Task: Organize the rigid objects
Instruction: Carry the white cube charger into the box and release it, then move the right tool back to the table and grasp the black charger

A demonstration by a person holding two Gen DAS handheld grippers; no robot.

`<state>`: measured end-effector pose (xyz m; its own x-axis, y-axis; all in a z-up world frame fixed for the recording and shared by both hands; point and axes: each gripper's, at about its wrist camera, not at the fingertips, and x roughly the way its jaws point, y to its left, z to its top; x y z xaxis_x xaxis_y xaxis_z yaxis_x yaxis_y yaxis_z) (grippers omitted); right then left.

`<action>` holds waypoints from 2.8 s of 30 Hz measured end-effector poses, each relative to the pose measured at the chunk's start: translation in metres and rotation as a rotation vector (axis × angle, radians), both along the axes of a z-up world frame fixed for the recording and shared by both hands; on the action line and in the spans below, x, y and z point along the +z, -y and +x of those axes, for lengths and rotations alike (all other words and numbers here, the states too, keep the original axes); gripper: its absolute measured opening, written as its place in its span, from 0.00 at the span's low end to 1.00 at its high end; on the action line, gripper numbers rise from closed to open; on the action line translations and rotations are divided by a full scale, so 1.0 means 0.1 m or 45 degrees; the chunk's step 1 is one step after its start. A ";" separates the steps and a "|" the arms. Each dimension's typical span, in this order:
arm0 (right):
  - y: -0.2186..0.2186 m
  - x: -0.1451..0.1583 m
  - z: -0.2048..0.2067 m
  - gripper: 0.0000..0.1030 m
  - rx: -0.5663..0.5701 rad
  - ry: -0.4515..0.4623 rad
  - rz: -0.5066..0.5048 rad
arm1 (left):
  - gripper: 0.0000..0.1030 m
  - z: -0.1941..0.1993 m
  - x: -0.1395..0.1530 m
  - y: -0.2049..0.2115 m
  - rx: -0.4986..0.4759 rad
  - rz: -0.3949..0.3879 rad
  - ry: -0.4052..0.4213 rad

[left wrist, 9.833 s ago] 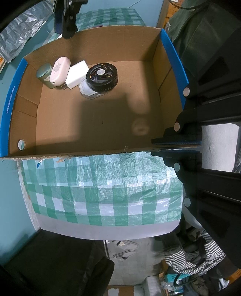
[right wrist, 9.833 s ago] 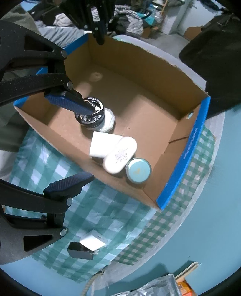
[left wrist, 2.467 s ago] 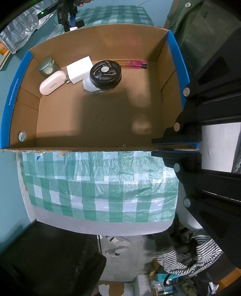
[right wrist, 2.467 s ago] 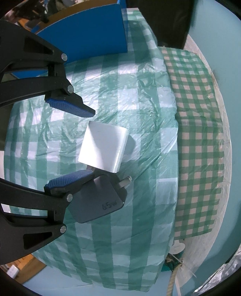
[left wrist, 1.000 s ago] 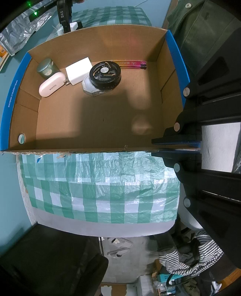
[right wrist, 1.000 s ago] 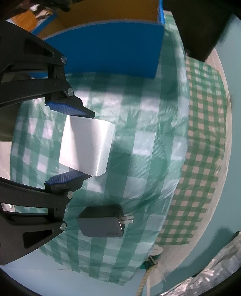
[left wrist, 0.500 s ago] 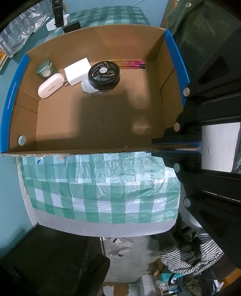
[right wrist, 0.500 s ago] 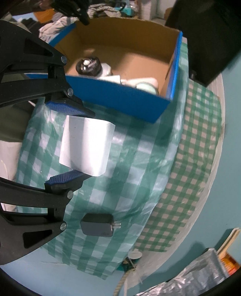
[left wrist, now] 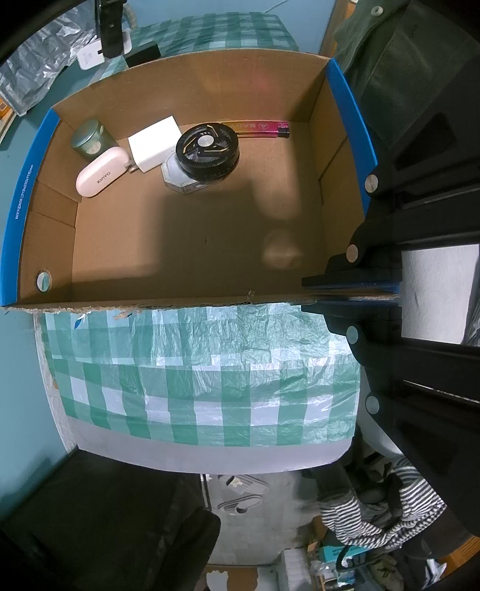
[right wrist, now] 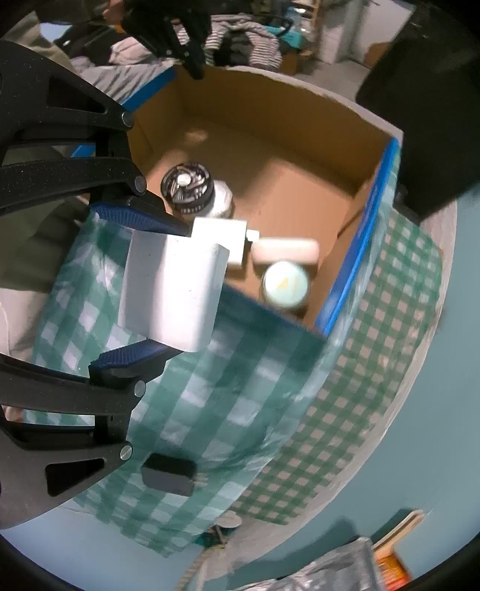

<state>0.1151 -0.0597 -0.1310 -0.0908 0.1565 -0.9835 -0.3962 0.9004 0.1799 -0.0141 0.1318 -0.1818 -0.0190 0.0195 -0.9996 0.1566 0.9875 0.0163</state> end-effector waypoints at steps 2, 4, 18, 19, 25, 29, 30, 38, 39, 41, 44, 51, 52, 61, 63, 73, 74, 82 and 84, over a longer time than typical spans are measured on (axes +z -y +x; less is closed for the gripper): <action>-0.10 0.00 0.00 0.52 0.021 0.003 0.005 | 0.04 0.00 0.00 0.00 -0.001 0.000 0.000; -0.21 -0.01 -0.01 0.52 0.047 0.004 0.008 | 0.04 0.00 0.00 0.00 -0.001 -0.001 -0.001; -0.63 -0.23 -0.18 0.54 0.285 0.008 -0.024 | 0.04 0.00 -0.01 0.01 -0.009 0.001 -0.003; -0.65 -0.22 -0.19 0.54 0.302 0.019 -0.023 | 0.04 0.00 -0.01 0.01 -0.010 0.002 -0.004; -0.75 -0.30 -0.28 0.51 0.411 0.042 -0.079 | 0.04 0.01 -0.02 0.00 -0.006 -0.004 -0.005; -0.76 -0.37 -0.33 0.51 0.453 0.021 -0.094 | 0.04 0.02 -0.02 0.00 -0.001 -0.007 -0.009; -0.76 -0.37 -0.35 0.51 0.461 0.026 -0.101 | 0.04 0.02 -0.02 0.00 -0.001 -0.006 -0.010; -0.66 -0.32 -0.32 0.51 0.445 0.039 -0.112 | 0.04 0.02 -0.01 0.00 -0.002 -0.002 -0.012; -0.63 -0.30 -0.31 0.51 0.431 0.040 -0.102 | 0.04 0.02 -0.01 -0.01 -0.003 0.000 -0.012; -0.60 -0.27 -0.30 0.51 0.408 0.039 -0.073 | 0.04 0.01 -0.02 0.00 -0.003 0.003 -0.013; -0.55 -0.22 -0.29 0.51 0.383 0.045 -0.046 | 0.04 0.01 -0.02 0.00 0.000 -0.001 -0.014; -0.40 -0.08 -0.26 0.51 0.313 0.067 -0.008 | 0.04 0.01 -0.01 0.00 -0.001 0.004 -0.016; -0.37 -0.06 -0.25 0.51 0.301 0.072 -0.002 | 0.04 0.01 -0.01 0.00 -0.002 0.003 -0.016; -0.07 0.12 -0.18 0.51 0.201 0.118 0.015 | 0.04 0.00 0.00 0.00 -0.010 0.011 -0.021; 0.02 0.13 -0.16 0.51 0.176 0.121 0.008 | 0.04 0.00 0.00 0.01 -0.010 0.012 -0.021; 0.61 -0.04 -0.02 0.54 0.012 0.109 -0.049 | 0.04 0.01 0.00 0.01 -0.007 0.010 -0.025; 0.67 -0.07 0.00 0.55 -0.004 0.106 -0.054 | 0.04 0.01 0.00 0.00 -0.008 0.011 -0.026; 1.46 -0.50 0.26 0.55 -0.245 0.058 -0.158 | 0.04 0.01 0.00 0.00 -0.007 0.015 -0.028; 1.66 -0.61 0.32 0.55 -0.291 0.049 -0.192 | 0.04 0.00 0.00 -0.01 -0.007 0.016 -0.028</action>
<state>0.1468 -0.2254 -0.1919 -0.0319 0.0200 -0.9993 -0.1832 0.9827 0.0255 -0.0139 0.1324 -0.1815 -0.0408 0.0324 -0.9986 0.1628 0.9863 0.0253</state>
